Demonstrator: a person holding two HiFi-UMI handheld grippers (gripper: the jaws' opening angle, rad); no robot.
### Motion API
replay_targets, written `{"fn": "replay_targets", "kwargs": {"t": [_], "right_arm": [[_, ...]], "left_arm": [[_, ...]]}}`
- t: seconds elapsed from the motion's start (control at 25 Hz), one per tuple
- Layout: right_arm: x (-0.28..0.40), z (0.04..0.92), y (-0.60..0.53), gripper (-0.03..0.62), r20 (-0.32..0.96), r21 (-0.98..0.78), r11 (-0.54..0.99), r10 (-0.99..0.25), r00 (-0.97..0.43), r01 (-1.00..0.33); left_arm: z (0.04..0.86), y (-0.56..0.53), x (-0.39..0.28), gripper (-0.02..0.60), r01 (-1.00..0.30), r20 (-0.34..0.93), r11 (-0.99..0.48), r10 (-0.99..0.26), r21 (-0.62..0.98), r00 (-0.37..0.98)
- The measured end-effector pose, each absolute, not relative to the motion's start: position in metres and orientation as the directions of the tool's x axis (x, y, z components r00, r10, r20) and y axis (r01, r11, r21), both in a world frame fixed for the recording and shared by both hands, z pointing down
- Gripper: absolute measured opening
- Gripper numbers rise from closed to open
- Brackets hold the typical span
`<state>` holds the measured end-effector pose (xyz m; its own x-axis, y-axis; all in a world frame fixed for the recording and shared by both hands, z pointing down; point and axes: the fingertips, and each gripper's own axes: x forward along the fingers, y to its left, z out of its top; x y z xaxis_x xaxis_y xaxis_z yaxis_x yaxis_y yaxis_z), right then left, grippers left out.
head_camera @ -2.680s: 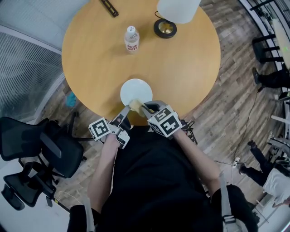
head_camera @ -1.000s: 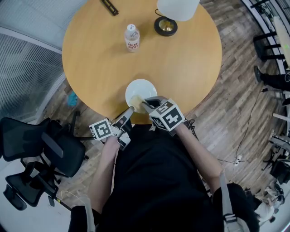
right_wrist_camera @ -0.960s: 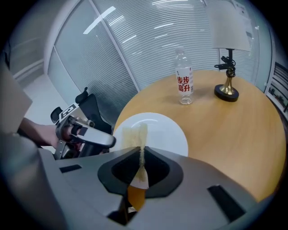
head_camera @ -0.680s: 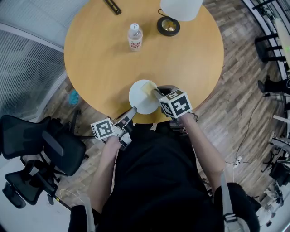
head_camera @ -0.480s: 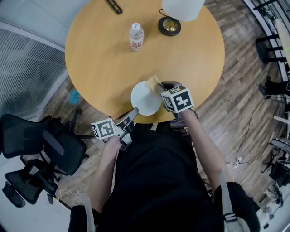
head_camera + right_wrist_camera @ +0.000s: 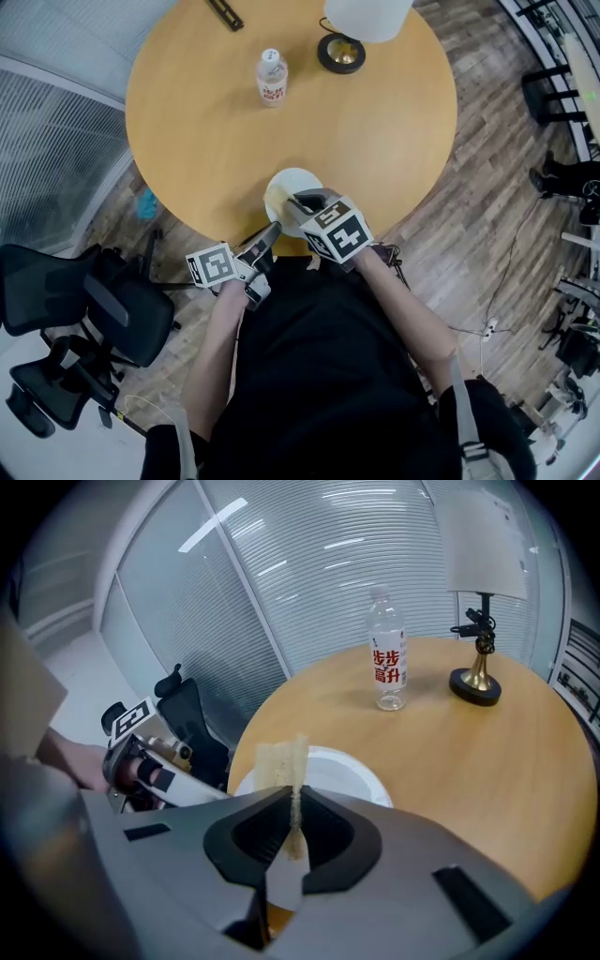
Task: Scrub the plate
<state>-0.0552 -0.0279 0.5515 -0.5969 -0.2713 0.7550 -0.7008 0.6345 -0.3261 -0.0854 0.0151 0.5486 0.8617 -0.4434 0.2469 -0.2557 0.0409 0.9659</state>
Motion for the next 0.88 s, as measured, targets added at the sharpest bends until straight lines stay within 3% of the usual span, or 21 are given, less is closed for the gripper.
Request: {"fn": "replay_targets", "kwargs": {"t": [0.2,0.56,0.88], "right_arm": [[-0.052,0.555,-0.008,0.031,0.769,-0.334,0.636,-0.243,-0.591,-0.696],[0.005,0.571,-0.024,0.031,0.786,-0.350,0.562,-0.260,-0.561,-0.750],[0.078,0.571,-0.062,0.031,0.780,-0.373,0.495,-0.291,-0.554,-0.784]], "left_arm": [[0.543,0.006,-0.076,0.023,-0.076,0.153,0.165,-0.525,0.983,0.837],[0.536,0.016,-0.057,0.023,-0.106,0.152,0.122,-0.481,0.987,0.864],[0.531,0.002,-0.029,0.025,-0.086,0.155,0.148,-0.562,0.985,0.813]]}}
